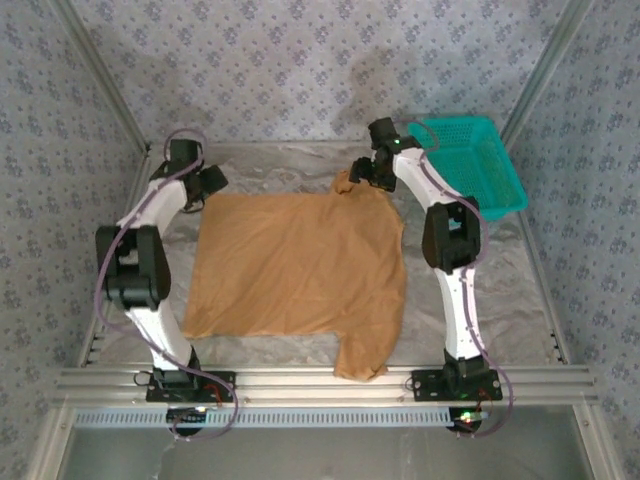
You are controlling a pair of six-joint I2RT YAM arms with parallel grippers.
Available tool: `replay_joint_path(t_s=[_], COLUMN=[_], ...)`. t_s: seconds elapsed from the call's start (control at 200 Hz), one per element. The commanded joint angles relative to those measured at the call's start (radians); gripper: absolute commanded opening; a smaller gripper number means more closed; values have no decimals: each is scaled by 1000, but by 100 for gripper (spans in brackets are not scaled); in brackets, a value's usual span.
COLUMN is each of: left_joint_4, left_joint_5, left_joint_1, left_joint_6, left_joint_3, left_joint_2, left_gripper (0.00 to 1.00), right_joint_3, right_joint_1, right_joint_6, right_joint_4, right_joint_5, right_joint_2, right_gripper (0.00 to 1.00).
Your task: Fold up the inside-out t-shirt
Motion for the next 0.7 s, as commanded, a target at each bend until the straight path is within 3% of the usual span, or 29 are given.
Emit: replay_joint_path(t_s=[0.0,0.11,0.355,0.575,0.615,0.695], left_joint_4=[173,266,188,146,144,151], left_joint_5=[206,261,172,135,141,153], left_joint_1=[-50,-83,-145,-149,-150,-152], left_joint_6=[-73,-150,-117,-104,-104,-107], left_joint_3=[-189,-329,-415,-453,-452,-458], left_joint_2=[-85,-122,-200,-231,-227,-221], left_gripper=[84,84,78,77,76,75], right_joint_3=[-129,-85,220,248,250,265], right_joint_1=[31,41,62,60,61,62], right_joint_6=[13,11,5,-2,-1,0], right_joint_4=[165,198,99,142,154,164], right_joint_5=[-23,-6,99,100,95,97], right_joint_2=[-107,-44,196,258,265,274], right_gripper=[66,52,54,52,45,13])
